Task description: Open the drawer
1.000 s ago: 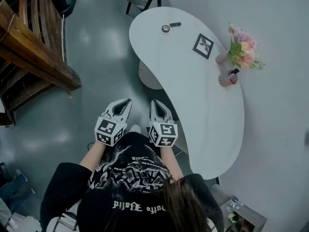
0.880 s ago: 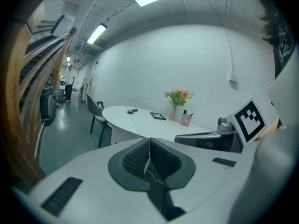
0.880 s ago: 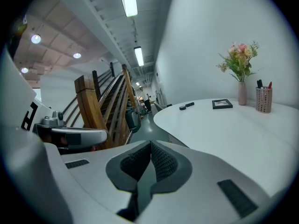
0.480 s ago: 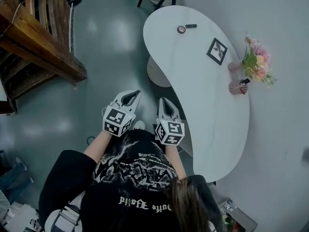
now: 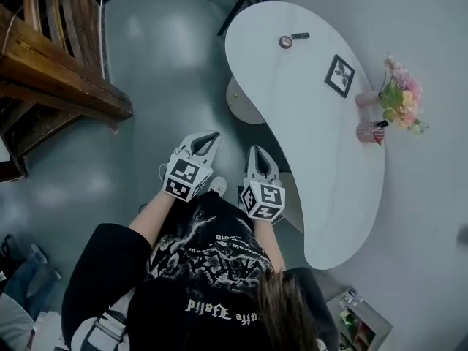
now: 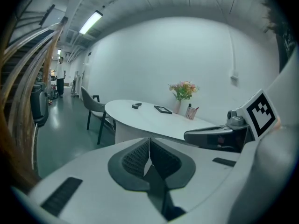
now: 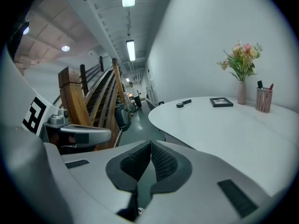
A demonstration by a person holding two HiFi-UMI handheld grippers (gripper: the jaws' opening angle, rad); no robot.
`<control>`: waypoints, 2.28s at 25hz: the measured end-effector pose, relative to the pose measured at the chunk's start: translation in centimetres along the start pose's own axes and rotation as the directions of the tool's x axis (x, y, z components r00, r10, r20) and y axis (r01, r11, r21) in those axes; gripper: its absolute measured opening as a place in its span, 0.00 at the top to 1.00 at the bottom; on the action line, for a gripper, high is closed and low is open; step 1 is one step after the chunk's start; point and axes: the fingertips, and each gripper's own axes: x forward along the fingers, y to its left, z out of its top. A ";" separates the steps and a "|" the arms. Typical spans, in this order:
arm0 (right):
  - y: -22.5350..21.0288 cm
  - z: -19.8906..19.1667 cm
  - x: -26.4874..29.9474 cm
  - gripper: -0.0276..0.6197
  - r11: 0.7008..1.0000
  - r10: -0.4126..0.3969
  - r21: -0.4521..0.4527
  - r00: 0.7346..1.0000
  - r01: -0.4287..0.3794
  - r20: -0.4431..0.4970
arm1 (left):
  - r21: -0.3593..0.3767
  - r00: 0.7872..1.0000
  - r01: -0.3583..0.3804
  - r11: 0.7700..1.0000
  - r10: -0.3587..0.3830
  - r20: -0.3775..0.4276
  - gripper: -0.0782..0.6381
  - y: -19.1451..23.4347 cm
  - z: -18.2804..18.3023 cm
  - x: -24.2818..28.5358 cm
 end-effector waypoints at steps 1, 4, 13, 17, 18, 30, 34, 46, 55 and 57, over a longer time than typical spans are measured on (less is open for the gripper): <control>0.1 0.0 0.3 0.92 1.000 -0.015 0.006 1.000 0.015 0.002 | -0.001 1.000 0.006 1.000 -0.006 -0.011 0.86 0.3 -0.3 0.2; 0.5 0.0 1.6 0.92 0.999 -0.051 0.019 0.999 0.051 0.009 | -0.014 1.000 0.016 1.000 -0.017 -0.021 0.86 1.2 -0.8 0.9; 0.6 -1.7 4.4 0.92 0.995 -0.079 0.056 0.997 0.080 -0.017 | 0.011 0.999 0.028 1.000 -0.028 -0.028 0.86 3.6 -1.5 2.4; 0.6 -2.5 5.5 0.92 0.995 -0.082 0.046 0.996 0.083 -0.030 | 0.011 0.999 0.034 0.999 -0.034 -0.028 0.86 4.7 -2.1 3.7; 0.6 -2.7 5.7 0.92 0.996 -0.079 0.046 0.996 0.080 -0.033 | 0.012 0.999 0.034 0.999 -0.034 -0.027 0.86 5.0 -2.2 4.1; -0.2 -6.7 9.0 0.92 0.995 -0.080 0.057 0.996 0.082 -0.037 | 0.020 0.998 -0.047 0.999 0.046 0.037 0.86 9.1 -4.7 8.1; -0.6 -7.5 10.8 0.92 0.992 -0.111 0.055 0.993 0.113 -0.027 | 0.016 0.999 -0.016 1.000 0.016 0.035 0.86 9.4 -6.5 9.6; -1.6 -9.6 15.3 0.92 0.991 -0.125 0.046 0.992 0.125 0.000 | 0.041 0.998 0.012 0.999 -0.014 0.066 0.85 11.7 -8.7 15.1; -2.7 -11.9 17.6 0.92 0.991 -0.129 0.049 0.992 0.129 -0.001 | 0.005 0.999 0.038 0.999 -0.038 0.038 0.82 12.4 -11.7 18.7; -2.9 -12.3 18.0 0.92 0.990 -0.133 0.051 0.991 0.133 -0.003 | -0.006 0.998 0.060 0.998 -0.060 0.033 0.74 12.5 -12.1 19.5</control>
